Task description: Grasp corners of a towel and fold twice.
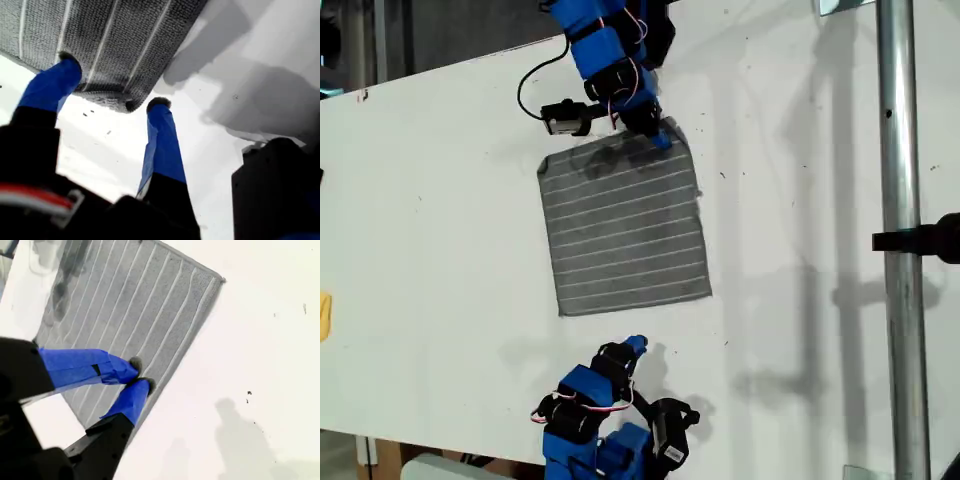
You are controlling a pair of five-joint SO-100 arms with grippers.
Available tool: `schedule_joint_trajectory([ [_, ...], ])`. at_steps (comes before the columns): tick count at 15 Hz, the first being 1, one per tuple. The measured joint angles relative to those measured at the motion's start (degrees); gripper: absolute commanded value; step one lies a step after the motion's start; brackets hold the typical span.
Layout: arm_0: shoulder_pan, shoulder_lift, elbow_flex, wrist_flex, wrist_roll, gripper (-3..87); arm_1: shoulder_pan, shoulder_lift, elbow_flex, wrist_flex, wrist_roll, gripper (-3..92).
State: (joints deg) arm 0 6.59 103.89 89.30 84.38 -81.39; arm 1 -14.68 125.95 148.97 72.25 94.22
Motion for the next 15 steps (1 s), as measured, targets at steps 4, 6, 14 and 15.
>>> schedule_joint_trajectory([
  [4,0.7,-1.4,-0.3,0.0,-1.1,2.1,-1.5,-14.2,-4.0,-8.5,-1.0,20.4],
  [6,1.2,-1.8,-0.3,0.0,-2.2,1.9,-2.6,-18.6,-7.5,-10.6,-1.9,-0.2],
  [14,2.6,-12.9,-14.4,2.5,-0.7,33.0,-4.4,-20.7,-8.5,-16.3,-2.1,-0.2],
  [15,2.6,-15.2,-17.8,1.9,2.3,33.0,-4.4,-20.7,-8.5,-16.3,-2.2,-0.2],
])
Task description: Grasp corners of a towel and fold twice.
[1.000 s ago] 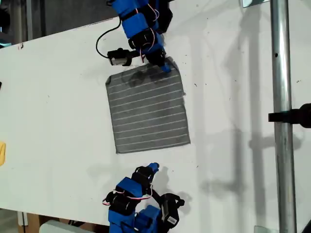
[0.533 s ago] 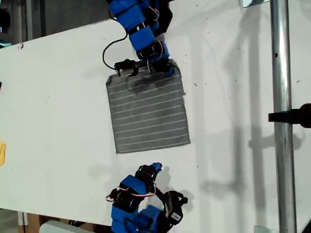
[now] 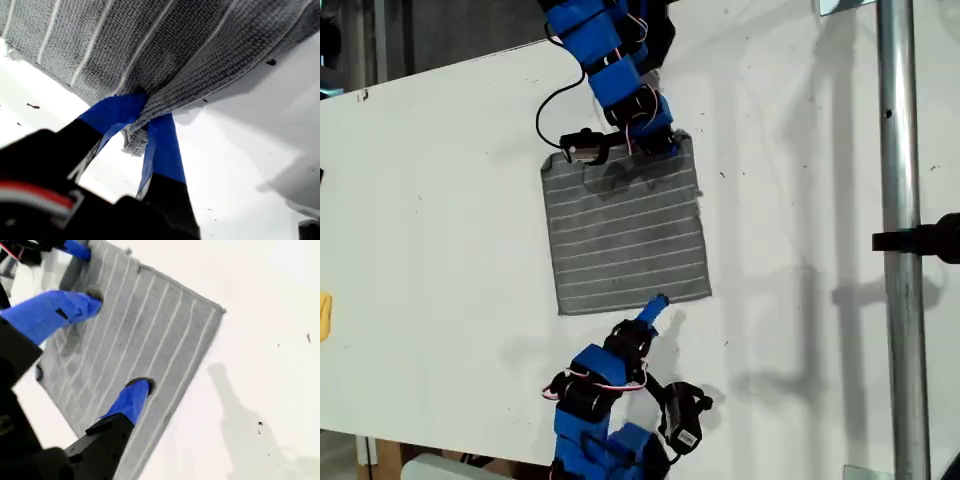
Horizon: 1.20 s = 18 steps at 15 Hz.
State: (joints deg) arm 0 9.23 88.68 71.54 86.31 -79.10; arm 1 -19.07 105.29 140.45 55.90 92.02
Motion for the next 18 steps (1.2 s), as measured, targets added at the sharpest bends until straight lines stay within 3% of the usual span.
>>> schedule_joint_trajectory([
  [4,0.0,-15.9,-6.2,-4.0,4.8,31.7,0.0,0.1,0.0,0.0,-0.4,-0.2],
  [10,0.1,-36.4,-12.0,-9.0,0.8,30.9,0.0,0.1,0.0,-0.1,-0.4,-0.2],
  [11,0.1,-38.4,-12.0,-9.3,-0.7,27.7,0.0,0.1,0.0,-0.1,-0.4,-0.2],
  [13,0.2,-40.3,-13.0,-8.9,-4.0,0.0,0.0,0.1,0.0,-0.5,-0.4,-0.2],
  [18,0.4,-41.3,-14.9,-9.7,-7.2,-2.6,-0.4,0.1,0.0,-2.4,-0.4,-0.3],
])
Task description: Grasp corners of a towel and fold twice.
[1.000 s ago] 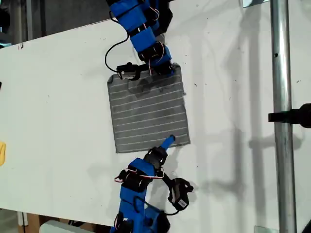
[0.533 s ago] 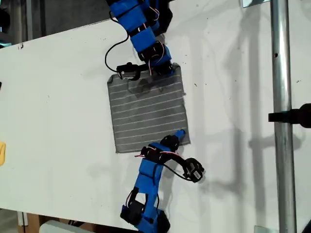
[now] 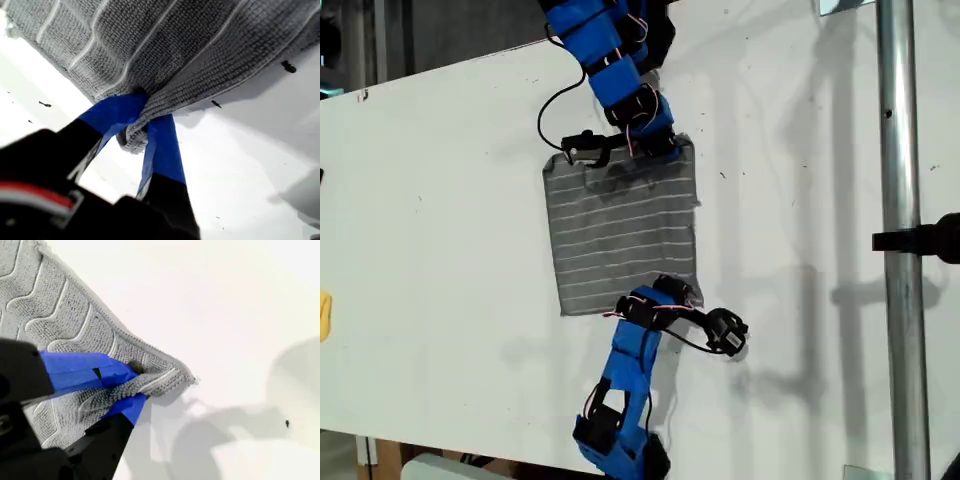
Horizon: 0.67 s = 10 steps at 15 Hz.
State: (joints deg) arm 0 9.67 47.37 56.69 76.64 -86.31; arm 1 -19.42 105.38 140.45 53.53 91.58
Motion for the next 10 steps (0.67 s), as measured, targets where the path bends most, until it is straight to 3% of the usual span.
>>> schedule_joint_trajectory([
  [5,1.1,6.4,0.2,5.8,1.1,-2.6,-2.5,5.4,-2.8,0.2,0.4,-0.3],
  [8,4.8,17.7,0.2,12.8,0.9,-2.6,-5.5,2.4,-22.1,12.9,0.3,-0.3],
  [10,5.7,19.8,0.2,14.1,0.7,-2.6,-5.5,-3.7,-32.8,17.9,-1.9,-0.3],
])
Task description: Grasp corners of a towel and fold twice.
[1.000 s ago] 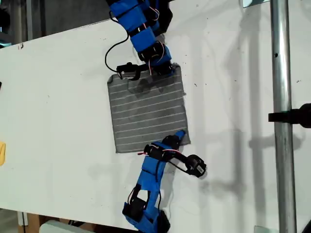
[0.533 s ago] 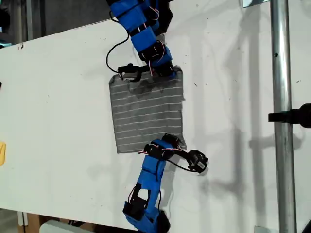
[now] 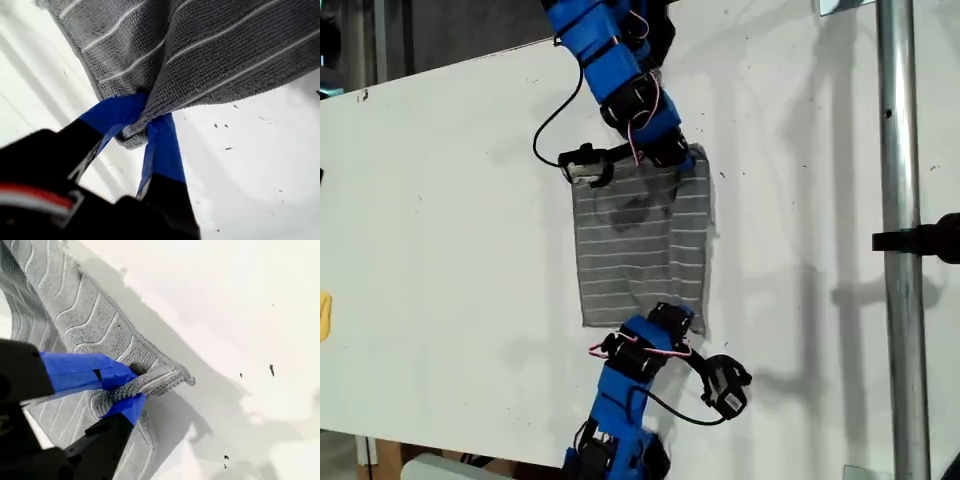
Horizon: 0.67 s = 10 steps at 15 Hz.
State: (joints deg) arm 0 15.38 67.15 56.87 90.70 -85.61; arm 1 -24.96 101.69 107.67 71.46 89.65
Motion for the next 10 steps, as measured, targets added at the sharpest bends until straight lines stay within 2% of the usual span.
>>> schedule_joint_trajectory([
  [3,-1.2,0.2,0.1,2.5,-0.7,-2.6,3.9,-1.3,-3.6,0.6,-3.8,-0.3],
  [5,-6.2,0.3,1.8,3.5,2.2,-2.6,11.7,-1.3,-3.5,1.5,-10.2,-0.3],
  [10,-29.3,0.3,2.7,3.7,21.4,-2.6,44.5,3.9,-0.4,0.8,-37.4,-0.3],
])
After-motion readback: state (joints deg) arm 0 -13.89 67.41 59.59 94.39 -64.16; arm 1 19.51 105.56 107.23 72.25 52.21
